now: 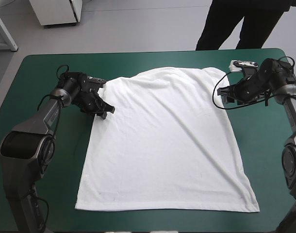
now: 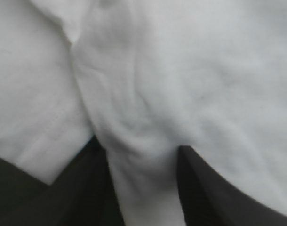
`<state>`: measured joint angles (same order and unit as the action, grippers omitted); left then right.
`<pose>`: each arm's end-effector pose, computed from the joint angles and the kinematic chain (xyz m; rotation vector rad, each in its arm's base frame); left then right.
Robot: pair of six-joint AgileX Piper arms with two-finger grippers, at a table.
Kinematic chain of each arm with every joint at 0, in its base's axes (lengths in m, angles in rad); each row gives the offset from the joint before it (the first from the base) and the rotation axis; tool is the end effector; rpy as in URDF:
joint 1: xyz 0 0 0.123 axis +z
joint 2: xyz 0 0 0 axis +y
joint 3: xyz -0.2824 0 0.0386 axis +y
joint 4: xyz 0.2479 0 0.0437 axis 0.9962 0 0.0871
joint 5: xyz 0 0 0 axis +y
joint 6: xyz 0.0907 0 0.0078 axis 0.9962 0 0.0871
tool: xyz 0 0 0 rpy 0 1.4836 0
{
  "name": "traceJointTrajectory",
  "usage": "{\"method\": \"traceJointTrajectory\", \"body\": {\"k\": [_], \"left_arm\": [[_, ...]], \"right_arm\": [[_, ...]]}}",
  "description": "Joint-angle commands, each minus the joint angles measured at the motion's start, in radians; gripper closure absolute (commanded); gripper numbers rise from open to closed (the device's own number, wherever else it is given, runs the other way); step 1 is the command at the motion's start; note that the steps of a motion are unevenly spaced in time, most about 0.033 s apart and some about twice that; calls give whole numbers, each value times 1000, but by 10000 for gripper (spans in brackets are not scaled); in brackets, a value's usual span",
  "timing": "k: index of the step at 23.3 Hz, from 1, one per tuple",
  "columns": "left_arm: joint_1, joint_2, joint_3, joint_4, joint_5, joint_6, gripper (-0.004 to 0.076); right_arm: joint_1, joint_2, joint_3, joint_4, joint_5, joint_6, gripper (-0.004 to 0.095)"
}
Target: Fold the cloth
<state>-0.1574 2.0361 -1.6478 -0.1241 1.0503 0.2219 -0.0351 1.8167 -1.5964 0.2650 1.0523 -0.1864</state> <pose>0.4203 -0.0766 0.2163 0.4779 2.8754 -0.1565 0.3926 0.0070 0.2943 -0.0876 2.7171 0.2887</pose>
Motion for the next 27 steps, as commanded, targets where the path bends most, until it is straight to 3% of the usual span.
{"method": "traceJointTrajectory", "body": {"k": [1, 4, 24, 26, 27], "left_arm": [[-1, -23, -13, -24, 29, 7, 551], [-1, -23, -13, -31, 52, 25, 736], [-9, -46, -13, -122, 66, 84, 746], [-9, -57, -13, -119, 66, 96, 746], [-9, -65, -15, -119, 63, 99, 746]], "right_arm": [[-8, -42, -33, 19, -19, -24, 428], [-8, -23, -33, 6, -15, -27, 451], [16, 225, -172, 58, 75, -53, 450], [34, 227, -169, 54, 86, -57, 497], [42, 227, -167, 54, 102, -59, 572]]}}
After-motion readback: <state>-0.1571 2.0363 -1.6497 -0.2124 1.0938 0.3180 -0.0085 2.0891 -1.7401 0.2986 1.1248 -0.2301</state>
